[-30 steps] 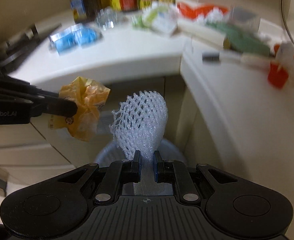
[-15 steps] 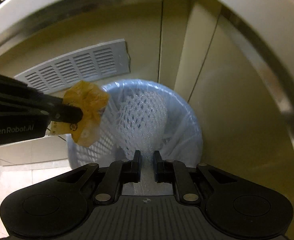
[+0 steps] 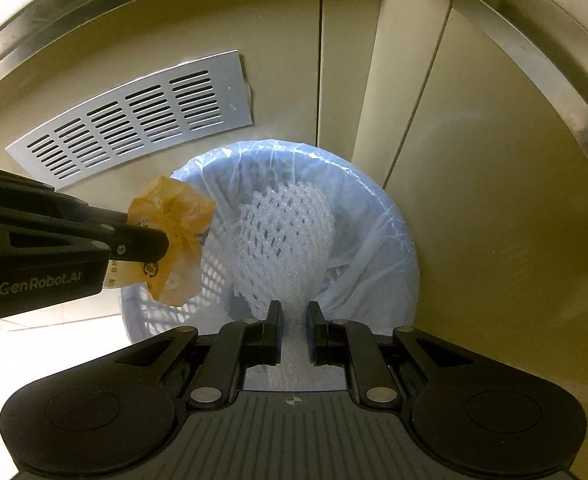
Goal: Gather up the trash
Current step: 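Open both tools over the wastebasket, dropping the foam net and yellow bag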
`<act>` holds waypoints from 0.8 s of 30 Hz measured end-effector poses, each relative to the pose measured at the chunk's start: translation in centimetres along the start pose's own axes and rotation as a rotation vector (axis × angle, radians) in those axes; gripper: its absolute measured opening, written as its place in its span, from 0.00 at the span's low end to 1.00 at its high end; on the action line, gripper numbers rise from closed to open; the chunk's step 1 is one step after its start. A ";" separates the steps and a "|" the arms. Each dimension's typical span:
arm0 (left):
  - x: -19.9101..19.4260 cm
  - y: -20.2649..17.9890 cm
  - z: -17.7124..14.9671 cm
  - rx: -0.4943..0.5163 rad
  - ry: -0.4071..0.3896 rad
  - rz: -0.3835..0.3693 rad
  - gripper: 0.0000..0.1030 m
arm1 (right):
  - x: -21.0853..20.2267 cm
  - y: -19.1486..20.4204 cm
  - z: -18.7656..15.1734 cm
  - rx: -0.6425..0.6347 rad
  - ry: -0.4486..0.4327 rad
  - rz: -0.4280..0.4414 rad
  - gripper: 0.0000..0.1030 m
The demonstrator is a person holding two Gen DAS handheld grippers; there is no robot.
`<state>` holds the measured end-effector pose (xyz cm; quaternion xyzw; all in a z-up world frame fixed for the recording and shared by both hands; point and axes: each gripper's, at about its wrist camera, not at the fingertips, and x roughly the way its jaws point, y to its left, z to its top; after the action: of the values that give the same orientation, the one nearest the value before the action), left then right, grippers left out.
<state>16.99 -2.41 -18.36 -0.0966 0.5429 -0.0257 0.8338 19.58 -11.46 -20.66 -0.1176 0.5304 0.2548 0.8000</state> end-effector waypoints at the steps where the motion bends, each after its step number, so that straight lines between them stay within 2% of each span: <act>1: -0.1 0.0 0.0 0.001 0.000 0.001 0.09 | 0.0 0.0 0.0 0.002 0.001 0.000 0.12; 9: -0.1 -0.2 0.0 -0.005 0.009 0.004 0.12 | 0.1 0.0 0.1 0.007 -0.003 -0.002 0.12; 10: -0.1 -0.2 0.0 -0.012 0.008 0.009 0.16 | 0.1 0.0 0.1 0.007 -0.006 -0.003 0.12; 12: -0.1 -0.1 0.0 -0.022 0.008 0.019 0.39 | 0.2 0.0 0.2 0.013 -0.005 -0.003 0.12; 13: -0.2 -0.1 0.0 -0.023 0.003 0.023 0.40 | 0.2 -0.1 0.2 0.017 -0.006 -0.004 0.13; 14: -0.3 0.0 0.0 -0.023 0.003 0.020 0.41 | 0.3 -0.1 0.2 0.021 -0.006 -0.007 0.20; 15: -0.3 0.1 -0.1 -0.025 0.004 0.020 0.41 | 0.3 -0.2 0.2 0.024 -0.008 -0.011 0.39; 17: -0.6 0.2 -0.1 -0.028 0.001 0.024 0.41 | 0.1 -0.4 0.2 0.036 -0.023 -0.005 0.55; 24: -1.8 0.5 -0.1 -0.037 -0.014 0.032 0.41 | -0.2 -0.5 0.1 0.027 -0.027 -0.001 0.55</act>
<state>16.12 -1.64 -16.90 -0.1036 0.5389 -0.0014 0.8359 19.89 -11.88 -20.47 -0.1040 0.5230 0.2487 0.8086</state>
